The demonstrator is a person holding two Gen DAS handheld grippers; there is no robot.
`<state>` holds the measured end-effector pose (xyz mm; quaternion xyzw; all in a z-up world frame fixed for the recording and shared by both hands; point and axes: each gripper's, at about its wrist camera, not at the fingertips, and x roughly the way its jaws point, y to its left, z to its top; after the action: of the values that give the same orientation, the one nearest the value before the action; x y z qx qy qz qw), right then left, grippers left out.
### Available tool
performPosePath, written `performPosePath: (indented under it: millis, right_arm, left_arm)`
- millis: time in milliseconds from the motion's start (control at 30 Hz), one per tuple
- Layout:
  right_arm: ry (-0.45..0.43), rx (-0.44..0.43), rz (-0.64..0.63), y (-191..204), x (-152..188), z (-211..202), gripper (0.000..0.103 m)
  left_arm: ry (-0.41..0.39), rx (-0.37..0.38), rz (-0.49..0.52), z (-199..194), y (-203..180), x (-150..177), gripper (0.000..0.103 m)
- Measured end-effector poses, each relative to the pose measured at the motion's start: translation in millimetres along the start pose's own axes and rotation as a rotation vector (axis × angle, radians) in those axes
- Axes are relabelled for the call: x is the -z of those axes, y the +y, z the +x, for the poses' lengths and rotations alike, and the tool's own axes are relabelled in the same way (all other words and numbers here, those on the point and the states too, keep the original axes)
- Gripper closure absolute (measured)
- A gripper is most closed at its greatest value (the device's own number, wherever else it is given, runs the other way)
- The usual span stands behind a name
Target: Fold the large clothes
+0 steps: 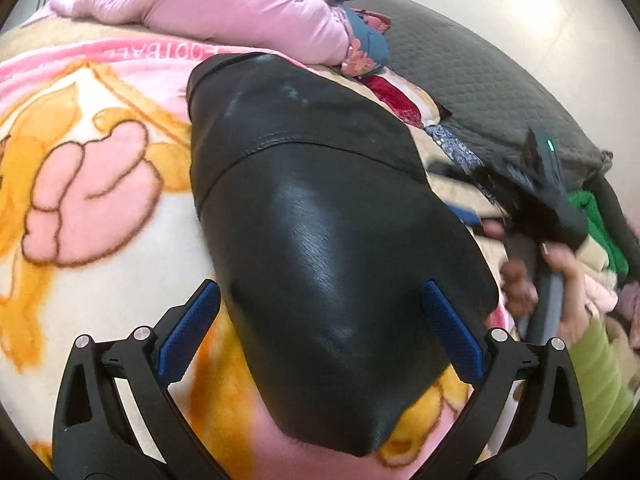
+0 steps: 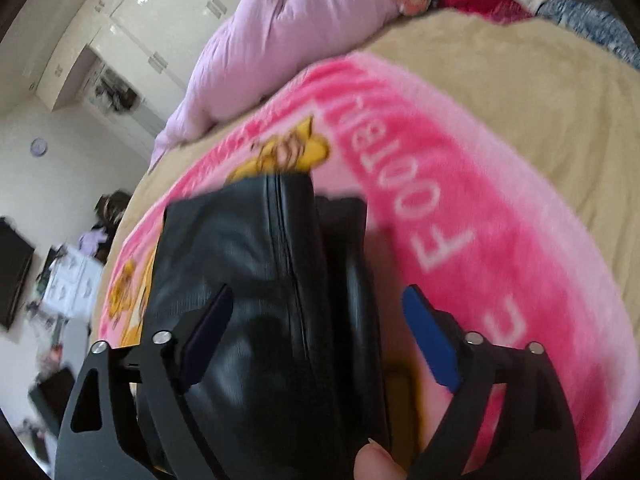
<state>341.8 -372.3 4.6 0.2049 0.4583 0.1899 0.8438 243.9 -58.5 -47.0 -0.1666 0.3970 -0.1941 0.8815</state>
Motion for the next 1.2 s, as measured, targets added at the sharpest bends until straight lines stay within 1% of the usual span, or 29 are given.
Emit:
performPosePath:
  millis: [100, 133, 233, 267, 300, 333, 367, 400, 533, 667, 800, 867, 933, 967, 1067, 1133, 1200]
  right_arm:
    - [0.056, -0.028, -0.019, -4.9, 11.7, 2.5, 0.014]
    - [0.076, -0.052, -0.016, -8.1, 15.5, 3.5, 0.013]
    - [0.130, -0.138, 0.070, -26.6, 19.3, 15.0, 0.013]
    - [0.145, -0.169, 0.093, -30.3, 21.3, 19.8, 0.017]
    - [0.156, -0.182, 0.100, -30.9, 23.0, 23.6, 0.026]
    - [0.164, -0.200, 0.101, -29.6, 24.9, 27.5, 0.031]
    - [0.166, -0.219, 0.102, -27.7, 25.5, 29.1, 0.039]
    - [0.170, -0.234, 0.110, -24.7, 26.8, 31.4, 0.040]
    - [0.153, -0.225, 0.114, -9.6, 32.8, 33.9, 0.040]
    - [0.148, -0.244, 0.129, 3.1, 40.8, 38.2, 0.040]
    - [0.155, -0.263, 0.122, 25.7, 52.2, 46.1, 0.040]
    - [0.147, -0.246, 0.082, 37.9, 57.4, 48.9, 0.040]
    - [0.109, -0.191, 0.056, 43.7, 57.9, 46.8, 0.040]
    - [0.080, -0.152, 0.052, 46.3, 60.2, 42.6, 0.038]
    - [0.017, -0.083, 0.025, 55.0, 65.3, 31.7, 0.038]
    - [-0.009, -0.041, 0.011, 59.9, 71.3, 24.8, 0.037]
    - [-0.024, -0.010, -0.003, 63.0, 75.8, 18.4, 0.033]
  left_arm:
    - [0.015, 0.004, -0.014, 4.0, 2.1, -1.4, 0.009]
    - [0.025, 0.009, -0.019, 6.3, 3.3, -2.1, 0.009]
    - [0.050, 0.021, -0.030, 13.1, 5.3, -4.2, 0.008]
    - [0.059, 0.020, -0.026, 14.2, 5.5, -6.0, 0.008]
    - [0.070, 0.022, -0.024, 15.5, 5.4, -7.7, 0.008]
    - [0.083, 0.024, -0.023, 16.3, 6.0, -9.4, 0.008]
    - [0.090, 0.027, -0.025, 16.6, 7.4, -10.7, 0.008]
    - [0.100, 0.032, -0.032, 16.6, 9.7, -12.7, 0.008]
    - [0.109, 0.029, -0.044, 12.8, 15.0, -16.2, 0.008]
    - [0.087, -0.013, -0.018, -3.8, 17.0, -19.1, 0.008]
    - [0.074, -0.082, 0.007, -19.2, 22.5, -17.7, 0.008]
    - [0.065, -0.095, 0.002, -25.4, 30.3, -13.9, 0.008]
    - [0.059, -0.083, -0.007, -29.4, 35.0, -11.0, 0.008]
    - [0.051, -0.081, 0.007, -32.5, 32.8, -9.0, 0.008]
    - [0.048, -0.093, 0.043, -34.1, 25.3, -8.2, 0.008]
    - [0.043, -0.092, 0.044, -35.2, 24.5, -7.5, 0.008]
    - [0.038, -0.088, 0.040, -36.5, 26.3, -7.6, 0.008]
